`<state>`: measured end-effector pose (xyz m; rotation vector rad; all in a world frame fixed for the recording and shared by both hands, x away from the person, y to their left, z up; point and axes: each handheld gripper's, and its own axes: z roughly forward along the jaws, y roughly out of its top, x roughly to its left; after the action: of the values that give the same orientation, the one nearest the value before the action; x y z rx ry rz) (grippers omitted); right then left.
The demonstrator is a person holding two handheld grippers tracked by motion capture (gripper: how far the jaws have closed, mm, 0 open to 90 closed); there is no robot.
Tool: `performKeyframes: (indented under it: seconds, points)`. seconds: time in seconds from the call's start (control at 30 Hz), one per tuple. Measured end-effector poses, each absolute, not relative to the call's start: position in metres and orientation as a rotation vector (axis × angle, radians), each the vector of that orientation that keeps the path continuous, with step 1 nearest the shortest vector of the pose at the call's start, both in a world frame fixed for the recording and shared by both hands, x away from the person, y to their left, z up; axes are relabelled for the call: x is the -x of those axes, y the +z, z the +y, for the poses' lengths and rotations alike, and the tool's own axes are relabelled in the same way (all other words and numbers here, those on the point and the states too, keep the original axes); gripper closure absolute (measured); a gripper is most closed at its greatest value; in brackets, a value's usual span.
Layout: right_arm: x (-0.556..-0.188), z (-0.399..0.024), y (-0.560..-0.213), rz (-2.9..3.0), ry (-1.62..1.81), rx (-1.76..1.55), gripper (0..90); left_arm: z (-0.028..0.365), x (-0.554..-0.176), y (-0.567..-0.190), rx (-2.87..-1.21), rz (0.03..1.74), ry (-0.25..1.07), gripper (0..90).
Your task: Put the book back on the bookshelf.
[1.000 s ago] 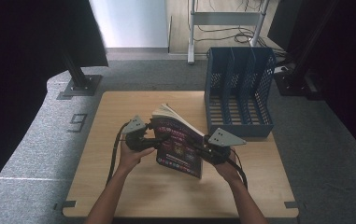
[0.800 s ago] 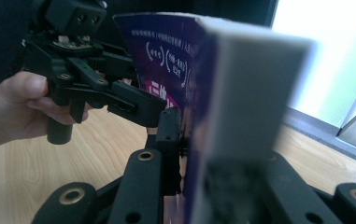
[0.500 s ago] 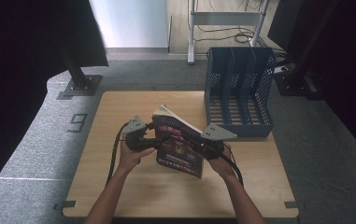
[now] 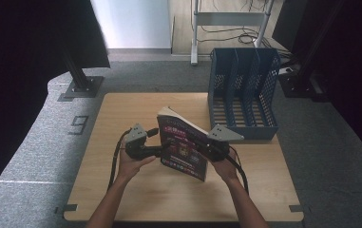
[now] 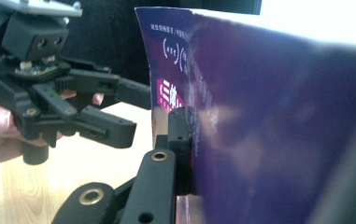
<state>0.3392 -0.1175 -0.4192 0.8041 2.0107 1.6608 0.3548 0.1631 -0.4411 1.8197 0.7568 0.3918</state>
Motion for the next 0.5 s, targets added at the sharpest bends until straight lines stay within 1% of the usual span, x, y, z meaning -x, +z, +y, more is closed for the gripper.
performKeyframes:
  seconds: [0.27,0.5]
  points:
    - [-0.339,-0.119,-0.42,1.998,1.664,-0.818,81.6,0.177,-0.347,-0.455,-1.831,0.813,0.389,26.8]
    - [-0.338,-0.118,-0.42,1.992,1.651,-0.826,81.6,0.185,-0.337,-0.461,-1.817,0.817,0.397,27.0]
